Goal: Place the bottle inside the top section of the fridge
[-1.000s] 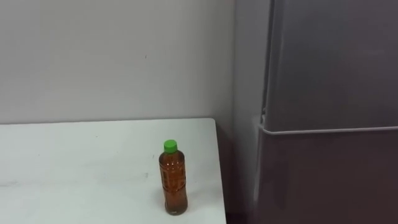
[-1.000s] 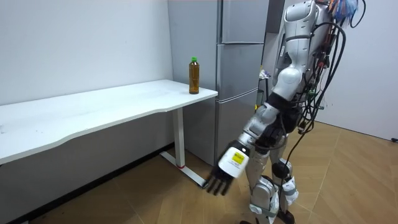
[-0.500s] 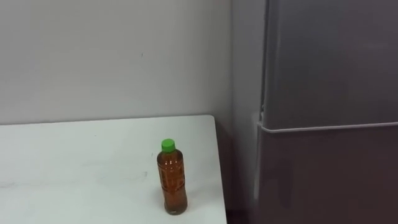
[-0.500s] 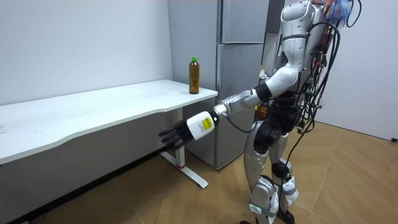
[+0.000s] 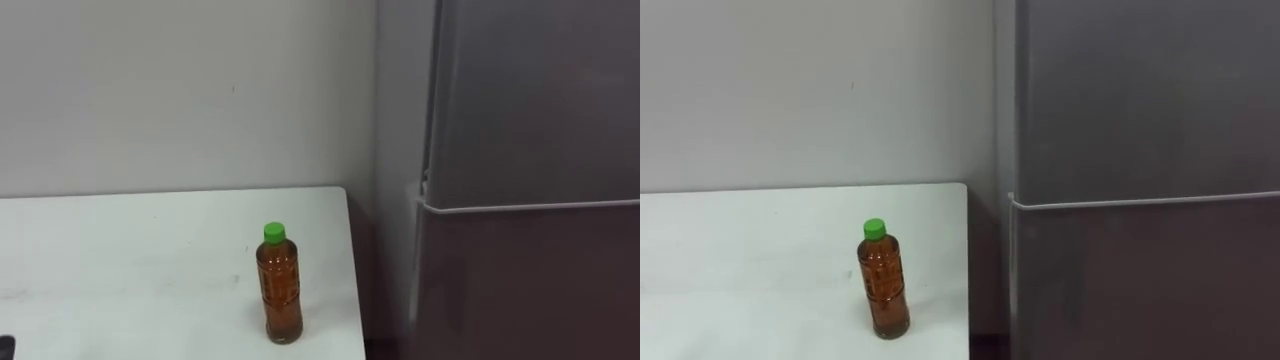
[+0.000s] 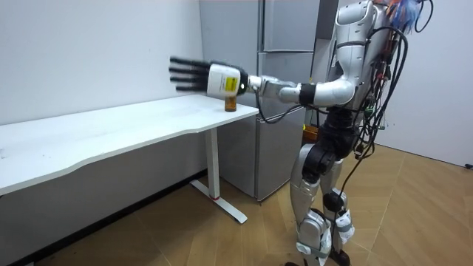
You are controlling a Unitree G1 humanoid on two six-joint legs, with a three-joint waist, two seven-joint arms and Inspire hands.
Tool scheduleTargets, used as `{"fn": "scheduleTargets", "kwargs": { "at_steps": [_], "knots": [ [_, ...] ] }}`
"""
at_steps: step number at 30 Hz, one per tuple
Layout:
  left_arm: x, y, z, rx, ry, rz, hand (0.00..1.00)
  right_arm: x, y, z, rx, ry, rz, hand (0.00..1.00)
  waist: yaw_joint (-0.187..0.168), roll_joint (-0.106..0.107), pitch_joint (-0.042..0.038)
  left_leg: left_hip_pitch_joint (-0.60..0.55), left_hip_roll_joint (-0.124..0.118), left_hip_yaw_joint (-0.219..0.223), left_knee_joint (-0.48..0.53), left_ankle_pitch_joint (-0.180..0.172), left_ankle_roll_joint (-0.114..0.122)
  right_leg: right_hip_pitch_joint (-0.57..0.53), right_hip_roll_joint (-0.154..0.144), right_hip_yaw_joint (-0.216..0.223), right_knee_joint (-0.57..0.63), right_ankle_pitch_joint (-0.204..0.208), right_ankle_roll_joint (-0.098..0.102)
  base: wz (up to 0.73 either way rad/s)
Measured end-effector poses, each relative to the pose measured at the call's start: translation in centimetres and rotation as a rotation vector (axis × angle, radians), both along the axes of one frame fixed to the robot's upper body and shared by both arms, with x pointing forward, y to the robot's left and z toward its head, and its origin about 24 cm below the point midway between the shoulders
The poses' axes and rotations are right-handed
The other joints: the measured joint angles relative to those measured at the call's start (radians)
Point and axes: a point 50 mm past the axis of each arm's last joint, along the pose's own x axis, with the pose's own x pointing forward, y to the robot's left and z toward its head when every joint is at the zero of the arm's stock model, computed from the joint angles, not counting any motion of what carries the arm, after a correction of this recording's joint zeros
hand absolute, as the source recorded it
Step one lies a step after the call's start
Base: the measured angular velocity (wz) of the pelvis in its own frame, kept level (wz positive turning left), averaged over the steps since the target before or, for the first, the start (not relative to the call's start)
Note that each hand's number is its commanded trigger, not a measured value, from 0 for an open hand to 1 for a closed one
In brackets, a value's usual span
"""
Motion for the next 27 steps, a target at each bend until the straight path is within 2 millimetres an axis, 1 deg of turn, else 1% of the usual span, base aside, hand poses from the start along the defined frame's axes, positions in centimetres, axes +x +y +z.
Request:
{"fn": "scheduleTargets", "kwargs": {
  "at_steps": [1,4,5,6,9,12,14,16,19,22,25,27],
  "knots": [
    [0.3,-0.3,1.3,0.028,-0.051,-0.015,0.0,0.1,0.0,0.0,-0.001,-0.002,0.005,0.0,-0.004,0.003,0.0018,-0.008,0.0,-0.006,0.011,-0.003,0.0,0.0,0.0,-0.006,0.001,0.0,0.0,0.14],
    [1.0,-0.7,3.2,0.059,-0.134,-0.048,0.0,0.3,0.0,0.1,-0.002,-0.01,0.008,0.0,0.0,0.012,0.0052,-0.006,0.0,-0.006,0.013,-0.003,0.0,0.003,0.0,-0.006,0.001,0.0,0.0,0.03],
    [1.1,-0.8,3.4,0.061,-0.141,-0.054,0.0,0.3,0.0,0.1,-0.002,-0.009,0.008,0.0,-0.001,0.015,0.0063,-0.005,0.0,-0.005,0.013,-0.003,0.0,0.004,0.0,-0.006,0.001,0.0,0.0,0.0],
    [1.3,-0.9,3.5,0.063,-0.148,-0.063,0.0,0.3,0.0,0.0,-0.001,-0.01,0.008,0.0,-0.003,0.019,0.0094,-0.004,0.0,-0.005,0.013,-0.003,0.0,0.005,0.0,-0.006,0.0,0.0,0.0,0.0],
    [1.6,-1.2,4.2,0.074,-0.165,-0.094,0.0,0.4,0.0,0.0,0.01,-0.012,0.008,0.0,-0.01,0.027,0.0112,-0.005,0.001,-0.004,0.014,-0.004,-0.001,0.004,0.0,-0.006,-0.001,0.0,0.0,0.0],
    [2.1,-1.7,5.8,0.099,-0.234,-0.136,0.0,0.8,0.1,0.0,0.021,-0.015,0.018,0.0,-0.021,0.023,0.0115,-0.006,0.001,-0.003,0.014,-0.004,-0.001,0.004,0.001,-0.007,-0.001,-0.001,0.0,0.0],
    [2.5,-2.1,6.6,0.111,-0.267,-0.164,0.0,0.9,0.3,0.0,0.034,-0.008,0.019,0.0,-0.031,0.019,0.0104,-0.006,0.001,-0.004,0.014,-0.004,-0.001,0.005,0.0,-0.009,-0.001,-0.001,0.0,0.0],
    [2.8,-2.7,7.5,0.13,-0.299,-0.207,0.0,1.3,0.5,-0.1,0.047,-0.018,0.024,0.0,-0.04,0.015,0.0095,-0.006,0.0,-0.004,0.014,-0.004,-0.001,0.006,0.0,-0.01,-0.002,-0.001,0.0,0.0],
    [3.1,-3.2,8.2,0.154,-0.317,-0.263,0.0,1.1,0.6,-0.2,0.061,-0.007,0.003,0.0,-0.047,0.012,0.0062,-0.004,0.0,-0.003,0.014,-0.004,-0.001,0.007,0.0,-0.009,-0.002,-0.001,0.0,0.0],
    [3.3,-4.0,9.2,0.161,-0.351,-0.33,0.0,0.9,0.8,-0.2,0.072,-0.005,-0.015,0.0,-0.05,0.004,0.0056,-0.001,0.0,-0.002,0.014,-0.004,-0.001,0.009,0.0,-0.006,-0.002,-0.001,0.0,0.0],
    [3.8,-4.8,9.7,0.178,-0.36,-0.399,0.0,0.9,1.0,-0.3,0.075,-0.004,-0.01,0.0,-0.052,0.001,0.006,0.003,0.0,-0.002,0.014,-0.004,-0.001,0.012,0.0,-0.001,-0.001,-0.001,0.0,-0.02],
    [4.0,-5.3,9.7,0.191,-0.351,-0.451,0.0,1.0,1.0,-0.3,0.076,-0.005,-0.008,0.0,-0.06,0.002,0.006,0.002,0.0,0.0,0.015,-0.004,-0.001,0.012,0.001,0.006,-0.001,-0.001,0.0,0.0]
  ]
}}
